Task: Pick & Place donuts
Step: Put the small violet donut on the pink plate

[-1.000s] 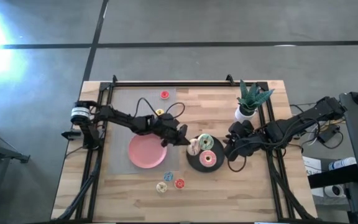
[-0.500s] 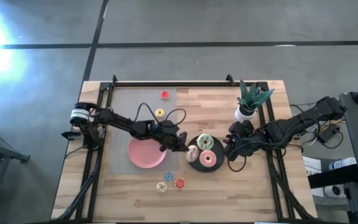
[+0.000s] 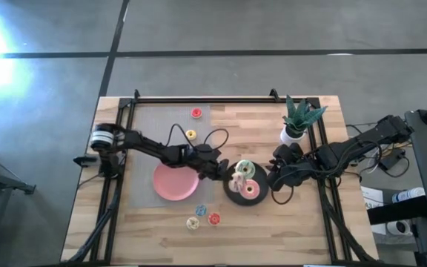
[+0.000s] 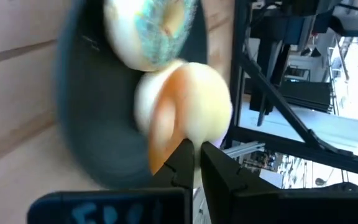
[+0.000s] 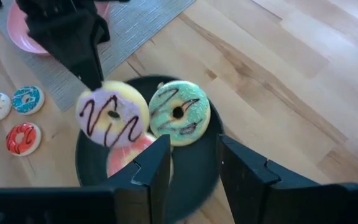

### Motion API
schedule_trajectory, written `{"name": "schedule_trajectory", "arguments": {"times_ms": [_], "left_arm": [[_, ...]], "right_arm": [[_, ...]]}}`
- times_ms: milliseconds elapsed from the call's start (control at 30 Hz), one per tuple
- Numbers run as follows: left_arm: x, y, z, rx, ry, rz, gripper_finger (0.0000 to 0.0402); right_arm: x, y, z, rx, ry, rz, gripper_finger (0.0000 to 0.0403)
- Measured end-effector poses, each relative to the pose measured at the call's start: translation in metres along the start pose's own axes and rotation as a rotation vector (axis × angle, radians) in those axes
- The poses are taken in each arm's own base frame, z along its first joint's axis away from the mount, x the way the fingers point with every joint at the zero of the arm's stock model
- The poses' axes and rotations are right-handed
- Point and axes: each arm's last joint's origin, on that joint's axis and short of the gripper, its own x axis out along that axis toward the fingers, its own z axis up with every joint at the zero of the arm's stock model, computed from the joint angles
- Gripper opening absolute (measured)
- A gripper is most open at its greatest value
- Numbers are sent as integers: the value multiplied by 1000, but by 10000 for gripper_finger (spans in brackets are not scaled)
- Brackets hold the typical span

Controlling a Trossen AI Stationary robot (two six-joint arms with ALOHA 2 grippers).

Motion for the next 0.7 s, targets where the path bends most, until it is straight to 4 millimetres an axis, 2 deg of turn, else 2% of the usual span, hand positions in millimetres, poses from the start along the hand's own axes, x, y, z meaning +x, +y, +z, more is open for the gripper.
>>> {"name": "schedule_trajectory", "arguments": {"times_ms": [100,467,700], "left_arm": [[5,3,1,10,-1,-5,0],[5,9,1,123,-7,79,8],[5,8,1,173,-11,69,2]], "right_arm": [[0,0,0,5,0,-1,123],[0,0,0,16,1,-2,123],[0,-2,-1,5,9,-15,123]]}}
